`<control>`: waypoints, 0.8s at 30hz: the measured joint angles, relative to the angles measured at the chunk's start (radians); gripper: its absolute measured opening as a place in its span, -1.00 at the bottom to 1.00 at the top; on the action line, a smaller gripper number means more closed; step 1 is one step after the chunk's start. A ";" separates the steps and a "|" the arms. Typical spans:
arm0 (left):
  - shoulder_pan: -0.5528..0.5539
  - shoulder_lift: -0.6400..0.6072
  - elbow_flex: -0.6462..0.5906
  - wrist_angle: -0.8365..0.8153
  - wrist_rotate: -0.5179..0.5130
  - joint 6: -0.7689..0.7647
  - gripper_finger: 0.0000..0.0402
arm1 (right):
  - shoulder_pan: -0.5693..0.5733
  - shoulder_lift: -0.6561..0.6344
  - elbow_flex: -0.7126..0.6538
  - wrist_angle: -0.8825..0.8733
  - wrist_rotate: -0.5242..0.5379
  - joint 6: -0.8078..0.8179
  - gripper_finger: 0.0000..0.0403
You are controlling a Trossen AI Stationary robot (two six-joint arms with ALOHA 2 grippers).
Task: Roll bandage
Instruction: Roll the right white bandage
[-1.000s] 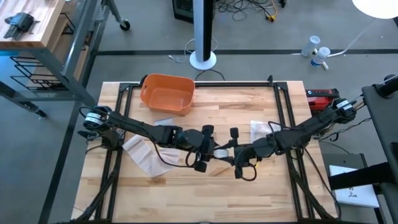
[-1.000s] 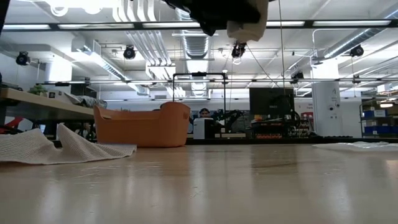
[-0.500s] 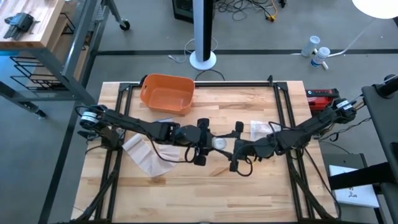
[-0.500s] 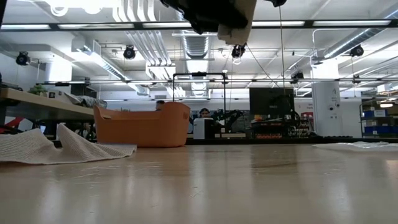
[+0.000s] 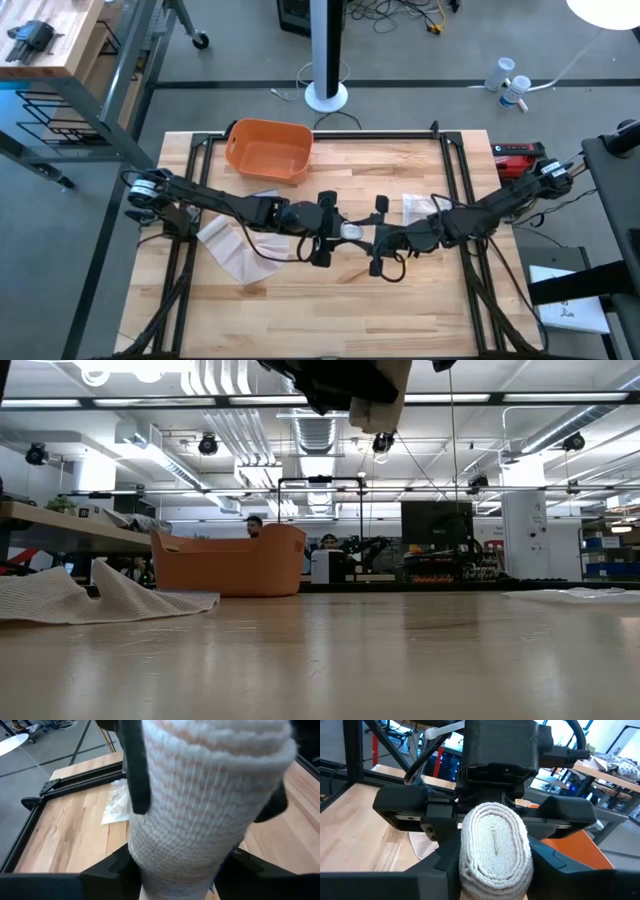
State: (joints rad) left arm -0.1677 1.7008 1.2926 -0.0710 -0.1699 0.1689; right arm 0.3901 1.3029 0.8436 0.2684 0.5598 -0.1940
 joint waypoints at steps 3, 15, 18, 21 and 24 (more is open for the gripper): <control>0.000 -0.017 0.000 -0.015 -0.001 -0.002 -0.04 | 0.000 0.000 0.000 0.002 0.017 -0.005 -0.37; 0.006 -0.026 0.001 0.039 0.006 -0.021 0.19 | -0.001 -0.005 -0.003 -0.019 0.031 -0.006 -0.37; 0.007 -0.023 0.001 0.038 0.007 -0.020 -0.02 | -0.001 -0.005 -0.003 -0.021 0.031 0.003 -0.36; 0.007 -0.022 0.002 0.028 0.008 -0.001 -0.34 | -0.001 -0.005 -0.003 -0.014 0.029 0.033 -0.35; 0.006 -0.023 0.004 0.024 0.001 0.034 -0.48 | -0.002 -0.014 -0.004 -0.004 -0.011 0.068 -0.36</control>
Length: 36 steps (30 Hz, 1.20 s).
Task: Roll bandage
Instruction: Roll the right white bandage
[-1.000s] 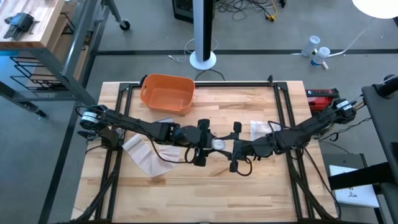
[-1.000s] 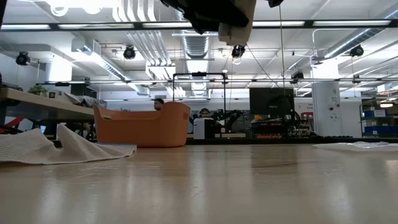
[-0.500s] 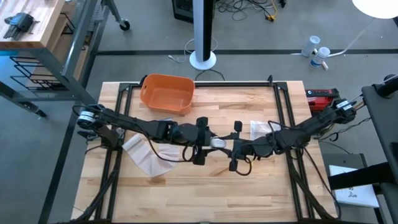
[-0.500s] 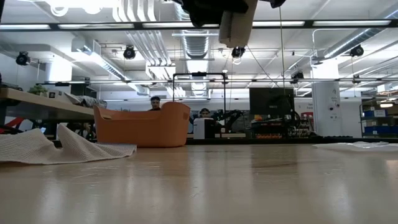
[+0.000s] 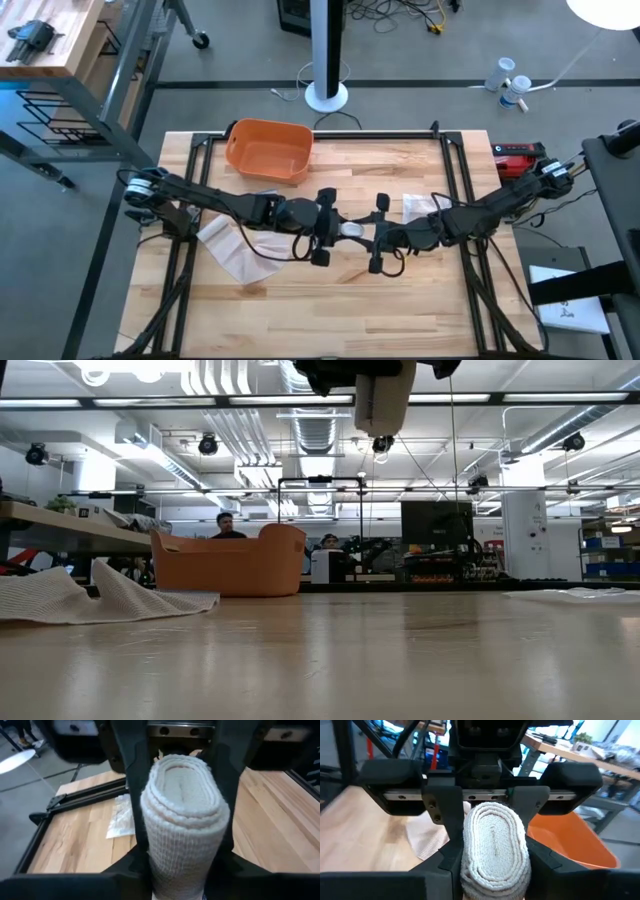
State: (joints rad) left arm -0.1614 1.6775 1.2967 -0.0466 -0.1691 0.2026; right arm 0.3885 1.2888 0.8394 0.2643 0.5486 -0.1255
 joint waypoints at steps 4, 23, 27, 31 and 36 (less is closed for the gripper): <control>0.001 -0.009 0.000 0.008 0.001 0.016 -0.48 | 0.000 -0.004 0.011 -0.016 0.010 0.006 -0.37; 0.006 0.008 -0.003 0.066 -0.006 -0.017 0.67 | 0.002 -0.050 0.016 -0.065 0.006 0.076 -0.34; 0.008 0.036 -0.003 0.089 -0.004 -0.032 0.47 | 0.002 -0.041 0.016 -0.065 -0.007 0.073 -0.35; 0.008 0.053 -0.003 0.102 -0.004 -0.023 0.16 | 0.001 -0.044 0.016 -0.066 -0.006 0.074 -0.31; 0.008 0.054 -0.003 0.085 -0.005 -0.001 -0.40 | 0.001 -0.044 0.016 -0.096 -0.006 0.088 -0.24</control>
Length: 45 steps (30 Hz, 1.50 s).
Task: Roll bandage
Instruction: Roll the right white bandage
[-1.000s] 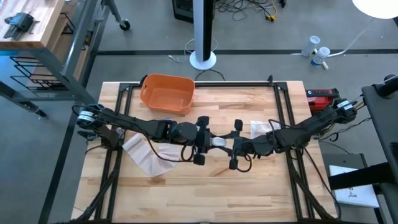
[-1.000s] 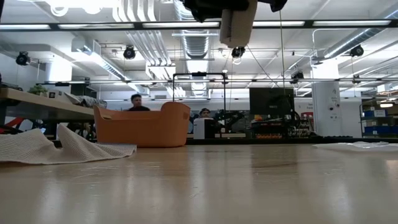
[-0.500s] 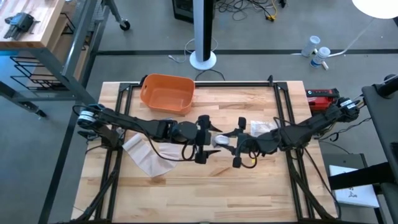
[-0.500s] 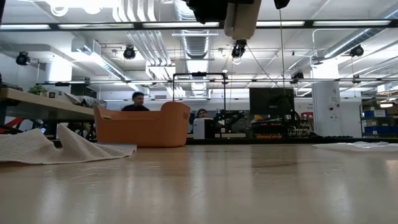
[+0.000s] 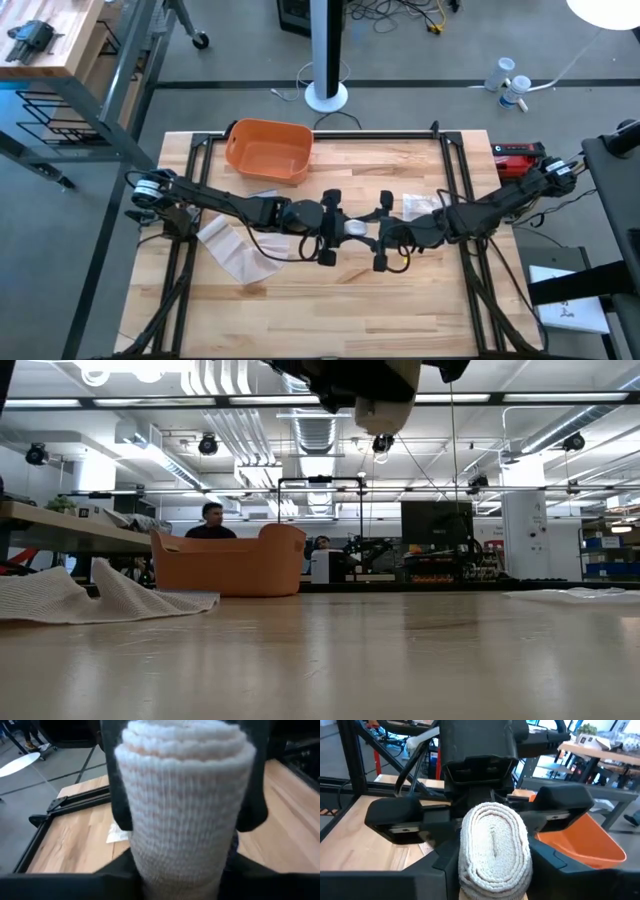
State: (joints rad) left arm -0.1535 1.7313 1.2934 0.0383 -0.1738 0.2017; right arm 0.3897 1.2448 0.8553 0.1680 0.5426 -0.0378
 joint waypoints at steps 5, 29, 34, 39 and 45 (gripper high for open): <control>0.010 0.009 0.000 -0.019 0.003 0.020 -0.47 | -0.001 0.000 0.000 -0.037 0.011 0.072 -0.17; 0.260 0.517 0.019 0.656 0.001 -0.391 -0.29 | 0.000 -0.180 0.000 -0.317 0.141 0.263 0.31; 0.307 0.552 0.083 0.670 -0.046 -0.383 -0.38 | 0.000 -0.170 -0.001 -0.314 0.140 0.276 0.29; 0.353 0.618 0.079 0.726 -0.067 -0.448 -0.36 | 0.000 -0.167 -0.001 -0.309 0.140 0.273 0.25; 0.349 0.681 0.069 0.817 -0.096 -0.465 -0.35 | 0.000 -0.166 -0.001 -0.312 0.140 0.263 0.27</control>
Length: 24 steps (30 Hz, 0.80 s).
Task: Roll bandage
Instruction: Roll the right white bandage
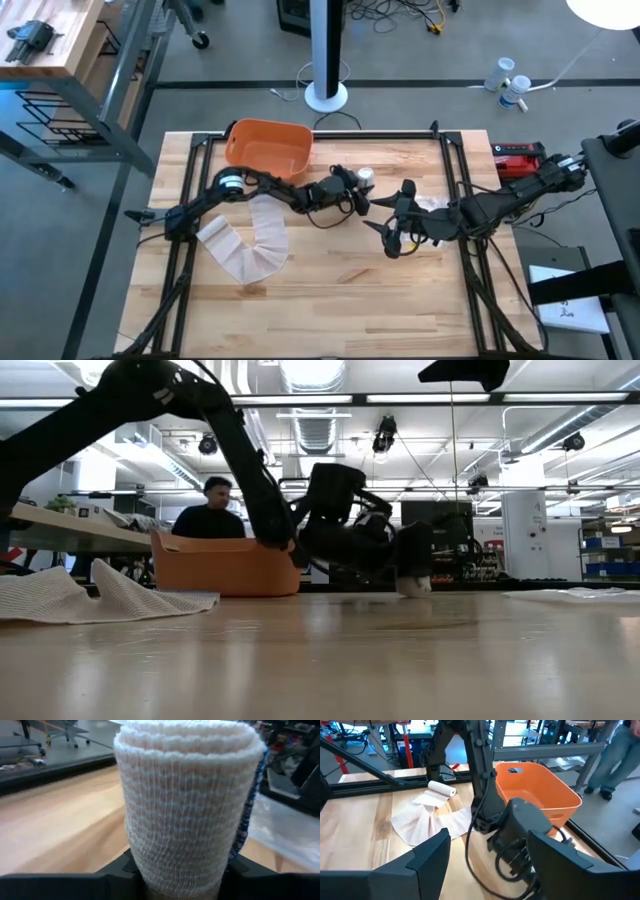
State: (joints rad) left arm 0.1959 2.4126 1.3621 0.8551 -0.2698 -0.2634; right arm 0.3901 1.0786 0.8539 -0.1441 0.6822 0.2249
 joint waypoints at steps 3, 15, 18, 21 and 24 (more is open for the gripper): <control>0.002 0.014 -0.001 0.018 -0.008 0.014 -0.32 | 0.000 0.001 0.000 -0.005 -0.002 0.000 0.30; -0.008 0.020 -0.003 0.013 -0.012 0.018 0.08 | 0.037 0.002 0.000 -0.108 -0.081 0.050 0.41; -0.011 0.019 -0.003 0.014 -0.012 0.015 0.18 | 0.045 0.002 0.000 -0.151 -0.081 0.082 0.44; -0.013 0.016 -0.003 0.017 -0.015 0.018 0.27 | 0.051 0.002 0.000 -0.179 -0.080 0.102 0.47; -0.014 0.013 -0.003 0.009 -0.020 0.018 0.33 | 0.051 0.002 -0.004 -0.185 -0.080 0.103 0.49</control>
State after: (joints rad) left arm 0.1822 2.4259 1.3594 0.8643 -0.2895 -0.2451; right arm 0.4411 1.0809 0.8495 -0.3293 0.6025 0.3279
